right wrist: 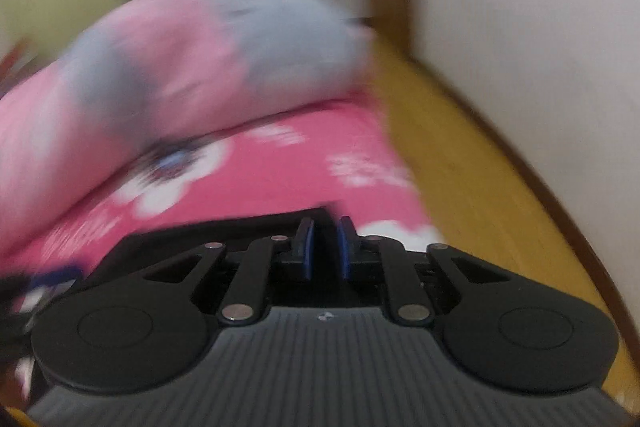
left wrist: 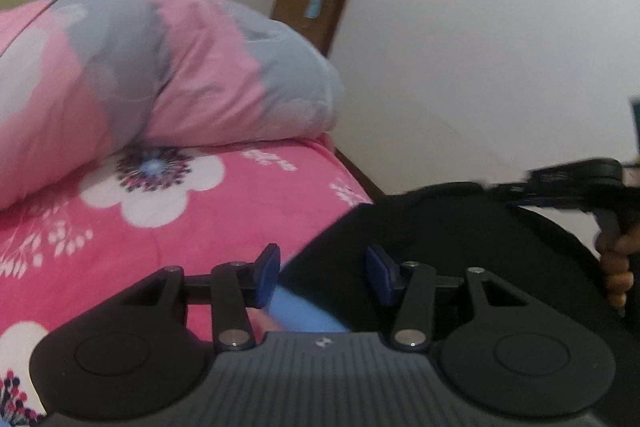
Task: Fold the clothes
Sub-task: 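Carry the held shirt with both grippers over the folded clothes stack, then lower the shirt onto the stack and open both grippers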
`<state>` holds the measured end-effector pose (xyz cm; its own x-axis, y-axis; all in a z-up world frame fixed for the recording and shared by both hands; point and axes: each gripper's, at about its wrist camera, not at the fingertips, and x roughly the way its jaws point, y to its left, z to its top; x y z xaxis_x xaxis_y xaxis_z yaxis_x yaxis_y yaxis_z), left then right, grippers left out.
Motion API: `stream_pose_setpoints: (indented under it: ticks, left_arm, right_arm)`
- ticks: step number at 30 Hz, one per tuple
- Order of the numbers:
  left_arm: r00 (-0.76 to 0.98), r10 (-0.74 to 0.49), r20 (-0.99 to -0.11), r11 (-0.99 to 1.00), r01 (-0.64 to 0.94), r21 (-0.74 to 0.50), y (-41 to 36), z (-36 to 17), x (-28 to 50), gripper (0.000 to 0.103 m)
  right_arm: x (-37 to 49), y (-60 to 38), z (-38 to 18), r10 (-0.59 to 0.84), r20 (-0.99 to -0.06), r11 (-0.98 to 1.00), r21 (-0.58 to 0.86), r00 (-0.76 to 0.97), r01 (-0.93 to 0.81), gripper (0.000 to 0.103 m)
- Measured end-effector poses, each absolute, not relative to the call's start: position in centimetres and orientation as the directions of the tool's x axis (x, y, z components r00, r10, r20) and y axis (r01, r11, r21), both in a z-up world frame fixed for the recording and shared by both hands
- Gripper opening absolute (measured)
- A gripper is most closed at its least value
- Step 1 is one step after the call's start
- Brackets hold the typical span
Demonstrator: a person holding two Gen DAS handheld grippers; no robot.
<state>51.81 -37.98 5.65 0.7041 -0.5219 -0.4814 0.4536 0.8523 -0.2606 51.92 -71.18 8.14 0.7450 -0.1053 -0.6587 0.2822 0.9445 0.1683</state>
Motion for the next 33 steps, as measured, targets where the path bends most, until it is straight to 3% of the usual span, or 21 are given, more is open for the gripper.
stream_pose_setpoints:
  ticks: [5,10,14,17,19,23,27,30,33]
  left_arm:
    - [0.701,-0.474,-0.532,0.88,0.389,-0.272,-37.3,4.8,53.2,0.052]
    - [0.74,-0.435,-0.513,0.9,0.371,-0.229,-34.3,7.2,50.4,0.054]
    - [0.773,-0.453,-0.444,0.89,0.416,-0.184,-30.9,10.4,44.8,0.065]
    - [0.755,-0.519,-0.402,0.854,0.483,-0.195,-28.1,12.6,39.0,0.076]
    - [0.737,-0.562,-0.376,0.826,0.527,-0.201,-26.4,13.7,35.0,0.09]
    - [0.733,-0.592,-0.335,0.801,0.58,-0.146,-24.1,14.2,27.2,0.097]
    - [0.731,-0.609,-0.308,0.784,0.614,-0.093,-22.9,13.2,20.4,0.103]
    - [0.72,-0.611,-0.328,0.786,0.602,-0.143,-22.1,12.0,17.0,0.103]
    - [0.708,-0.612,-0.352,0.79,0.57,-0.227,-21.3,10.7,14.4,0.103]
  right_arm:
    - [45.7,-75.6,9.7,-0.26,-0.567,0.837,0.271,0.782,0.475,0.021]
    - [34.2,-76.2,12.3,-0.243,-0.421,0.8,0.422,0.874,0.426,0.023]
    - [23.3,-72.6,11.9,-0.202,-0.322,0.836,0.435,0.925,0.334,0.048]
    - [16.5,-68.1,10.2,-0.116,-0.276,0.876,0.424,0.954,0.229,0.061]
    - [13.3,-64.7,9.0,-0.062,-0.255,0.893,0.418,0.965,0.168,0.067]
    - [7.9,-58.1,7.3,-0.041,-0.228,0.904,0.406,0.973,0.133,0.084]
    - [4.5,-53.3,5.7,-0.033,-0.259,0.889,0.434,0.965,0.147,0.089]
    - [2.7,-50.5,4.9,-0.061,-0.317,0.889,0.414,0.946,0.196,0.101]
    - [2.3,-48.0,4.7,-0.125,-0.351,0.908,0.337,0.928,0.249,0.102]
